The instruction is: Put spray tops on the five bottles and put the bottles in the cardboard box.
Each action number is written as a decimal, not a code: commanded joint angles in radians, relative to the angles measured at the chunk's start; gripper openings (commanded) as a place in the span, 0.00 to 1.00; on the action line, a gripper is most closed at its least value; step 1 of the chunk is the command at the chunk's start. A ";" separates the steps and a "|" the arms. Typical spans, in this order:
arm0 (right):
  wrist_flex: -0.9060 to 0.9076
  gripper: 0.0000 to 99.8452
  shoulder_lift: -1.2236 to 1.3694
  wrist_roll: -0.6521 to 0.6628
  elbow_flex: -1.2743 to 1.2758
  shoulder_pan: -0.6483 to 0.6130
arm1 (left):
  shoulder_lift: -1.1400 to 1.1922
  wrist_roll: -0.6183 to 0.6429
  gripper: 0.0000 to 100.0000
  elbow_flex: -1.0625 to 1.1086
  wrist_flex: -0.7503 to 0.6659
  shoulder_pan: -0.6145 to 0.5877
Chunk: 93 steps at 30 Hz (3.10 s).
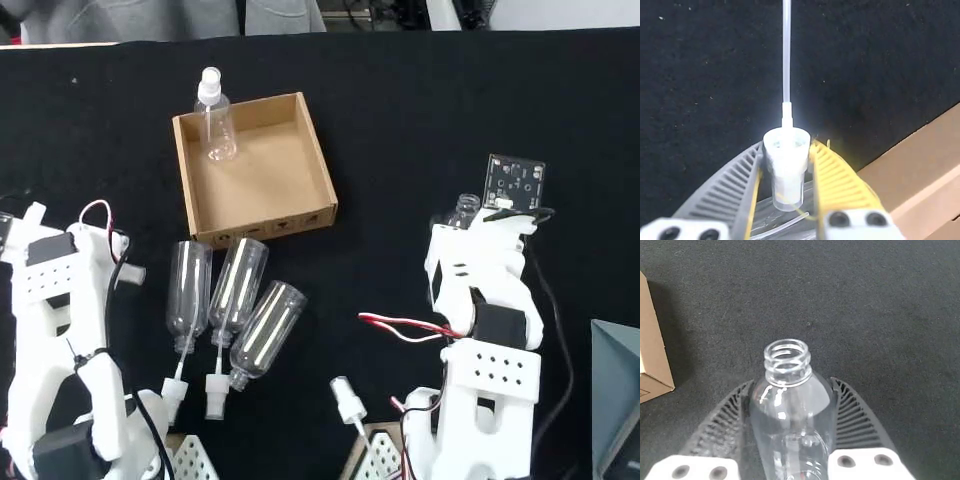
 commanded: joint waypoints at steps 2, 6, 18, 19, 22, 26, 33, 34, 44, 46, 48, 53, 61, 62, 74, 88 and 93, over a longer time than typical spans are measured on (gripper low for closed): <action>-0.032 0.08 -0.031 -0.002 -0.010 -0.026 | 0.000 0.009 0.11 -0.054 -0.008 -0.008; -0.032 0.08 -0.031 -0.002 -0.010 -0.026 | 0.000 0.044 0.18 -0.058 0.020 -0.004; -0.032 0.08 -0.031 -0.002 -0.010 -0.026 | 0.000 0.032 0.21 -0.081 0.083 -0.002; -0.032 0.08 -0.031 -0.002 -0.010 -0.026 | 0.000 0.014 0.21 -0.079 0.083 -0.002; -0.032 0.08 -0.031 -0.002 -0.010 -0.026 | 0.000 -0.005 0.21 -0.079 0.083 -0.002; -0.032 0.08 -0.031 -0.002 -0.010 -0.026 | 0.000 -0.005 0.21 -0.079 0.083 -0.004; -0.032 0.08 -0.031 -0.002 -0.010 -0.026 | 0.000 -0.083 0.21 -0.077 0.083 -0.010; -0.032 0.08 -0.031 -0.002 -0.010 -0.026 | 0.000 -0.100 0.21 -0.077 0.083 -0.010; -0.032 0.08 -0.031 -0.002 -0.010 -0.026 | 0.000 -0.213 0.21 -0.071 0.081 -0.045; -0.032 0.08 -0.031 -0.002 -0.010 -0.026 | 0.000 -0.236 0.21 -0.073 0.074 -0.073; -0.032 0.08 -0.031 -0.002 -0.010 -0.026 | 0.000 -0.265 0.21 -0.074 0.074 -0.088; -0.032 0.08 -0.030 -0.002 -0.010 -0.026 | 0.002 -0.348 0.21 -0.073 0.074 -0.091; -0.032 0.08 -0.030 -0.002 -0.010 -0.026 | 0.009 -0.445 0.21 -0.081 0.074 -0.091; -0.032 0.08 -0.030 -0.002 -0.010 -0.026 | 0.009 -0.456 0.21 -0.081 0.074 -0.091; -0.032 0.08 -0.031 -0.002 -0.010 -0.026 | 0.009 -0.666 0.21 -0.081 -0.038 -0.085; -0.032 0.08 -0.031 -0.002 -0.010 -0.026 | 0.011 -0.979 0.21 -0.125 -0.031 -0.088; -0.032 0.08 -0.031 -0.002 -0.010 -0.026 | 0.012 -1.043 0.21 -0.124 -0.029 -0.084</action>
